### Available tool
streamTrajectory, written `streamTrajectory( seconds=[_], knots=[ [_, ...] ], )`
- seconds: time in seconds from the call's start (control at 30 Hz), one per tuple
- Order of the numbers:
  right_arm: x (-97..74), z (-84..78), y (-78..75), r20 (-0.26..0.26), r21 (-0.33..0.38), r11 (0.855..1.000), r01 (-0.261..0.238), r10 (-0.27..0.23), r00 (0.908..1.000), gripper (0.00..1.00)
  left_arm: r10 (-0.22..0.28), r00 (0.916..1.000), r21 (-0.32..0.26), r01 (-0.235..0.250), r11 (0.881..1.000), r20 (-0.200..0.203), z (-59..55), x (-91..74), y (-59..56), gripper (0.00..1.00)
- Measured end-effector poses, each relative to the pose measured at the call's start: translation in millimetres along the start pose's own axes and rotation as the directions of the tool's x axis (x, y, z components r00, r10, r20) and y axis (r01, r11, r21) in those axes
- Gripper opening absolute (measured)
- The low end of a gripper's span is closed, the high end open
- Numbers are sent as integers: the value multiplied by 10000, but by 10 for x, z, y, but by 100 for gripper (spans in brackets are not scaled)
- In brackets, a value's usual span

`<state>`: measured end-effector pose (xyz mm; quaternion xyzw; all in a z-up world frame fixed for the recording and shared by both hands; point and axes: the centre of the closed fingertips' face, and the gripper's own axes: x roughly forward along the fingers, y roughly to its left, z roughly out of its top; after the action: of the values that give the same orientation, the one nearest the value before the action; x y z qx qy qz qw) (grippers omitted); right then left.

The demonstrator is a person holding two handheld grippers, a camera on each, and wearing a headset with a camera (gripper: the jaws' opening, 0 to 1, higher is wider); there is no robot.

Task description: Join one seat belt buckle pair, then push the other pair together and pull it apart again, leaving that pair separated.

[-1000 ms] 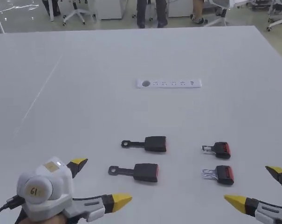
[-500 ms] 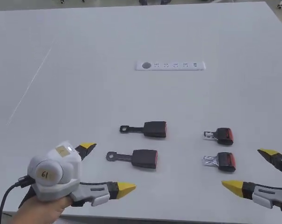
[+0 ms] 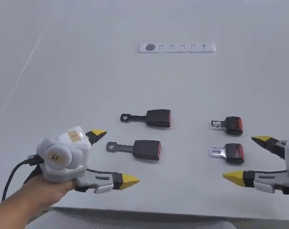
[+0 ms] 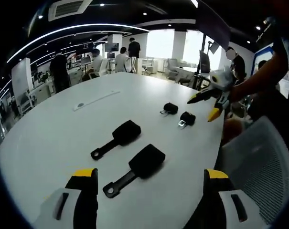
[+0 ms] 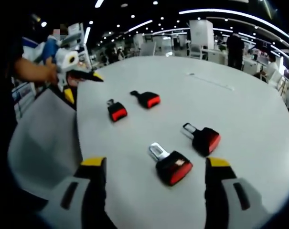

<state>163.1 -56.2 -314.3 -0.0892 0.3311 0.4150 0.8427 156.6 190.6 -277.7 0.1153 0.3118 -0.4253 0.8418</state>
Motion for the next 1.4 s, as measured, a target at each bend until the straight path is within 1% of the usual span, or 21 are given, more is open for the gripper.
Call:
streamTrajectory(
  seconds=[0.07,0.17,0.33,0.4,0.47,0.5,0.6,0.7,0.8,0.83,0.87,0.93,1.0,1.07,1.13,1.17,1.23,1.27,1.3,1.37,1.4],
  knots=[
    [26,16,-26,-1,29,9999,-166,166,9999,87,-218,9996,198,222,9996,-153,-10,47,17,92],
    [69,17,-45,-178,-139,9986,-515,512,9985,85,-600,9971,618,628,9961,-461,-31,120,39,90],
    [125,-6,-82,-496,-351,9952,-913,895,9948,84,-886,9928,1161,977,9884,-810,-37,234,101,90],
    [145,-16,-95,-554,-375,9942,-1006,984,9936,84,-953,9920,1194,1048,9873,-828,-32,281,118,89],
    [175,-47,-83,-762,-462,9910,-1260,1222,9896,84,-1118,9896,1249,1227,9846,-905,-39,341,121,87],
    [185,-55,-81,-839,-539,9896,-1336,1288,9881,84,-1190,9869,1412,1338,9809,-1086,-65,376,124,86],
    [208,-61,-86,-976,-624,9851,-1601,1536,9833,83,-1429,9798,1755,1666,9703,-1399,-113,458,115,83],
    [225,-95,-116,-1096,-660,9830,-1714,1636,9804,82,-1591,9738,1999,1904,9611,-1628,-147,536,109,83],
    [229,-171,-122,-1406,-785,9770,-1983,1861,9724,79,-1730,9681,2089,2098,9552,-1814,-189,610,122,83],
    [228,-185,-124,-1475,-825,9757,-2031,1896,9707,78,-1755,9641,2336,2207,9469,-1994,-214,637,130,83],
    [228,-197,-129,-1529,-879,9747,-2057,1909,9696,78,-1779,9621,2516,2279,9406,-2065,-225,656,135,83],
    [233,-232,-150,-1664,-968,9717,-2153,1975,9661,78,-1924,9535,2748,2540,9273,-2318,-267,703,133,82],
    [237,-261,-168,-1812,-1004,9685,-2279,2074,9613,77,-1994,9476,2929,2702,9172,-2496,-283,752,132,82],
    [240,-267,-179,-1852,-1076,9656,-2367,2144,9590,75,-2041,9432,3154,2836,9056,-2620,-296,804,156,81],
    [255,-277,-200,-1947,-1164,9630,-2429,2177,9564,75,-2157,9397,3254,2979,8974,-2654,-287,858,162,79],
    [265,-285,-215,-1995,-1213,9619,-2449,2181,9553,74,-2173,9389,3277,3005,8957,-2670,-285,879,166,78],
    [279,-301,-222,-2090,-1249,9594,-2527,2236,9520,73,-2181,9354,3488,3101,8844,-2784,-306,940,185,77],
    [283,-307,-225,-2120,-1285,9588,-2533,2229,9515,73,-2221,9315,3538,3190,8792,-2881,-326,957,185,75],
    [289,-312,-225,-2155,-1322,9574,-2568,2251,9502,73,-2234,9244,3629,3318,8707,-3091,-353,974,174,74],
    [291,-331,-228,-2261,-1446,9532,-2655,2294,9467,72,-2333,9142,3806,3558,8536,-3314,-389,994,136,73],
    [290,-343,-231,-2334,-1506,9511,-2698,2310,9446,71,-2333,9127,3821,3582,8519,-3355,-397,999,133,71]
  ],
)
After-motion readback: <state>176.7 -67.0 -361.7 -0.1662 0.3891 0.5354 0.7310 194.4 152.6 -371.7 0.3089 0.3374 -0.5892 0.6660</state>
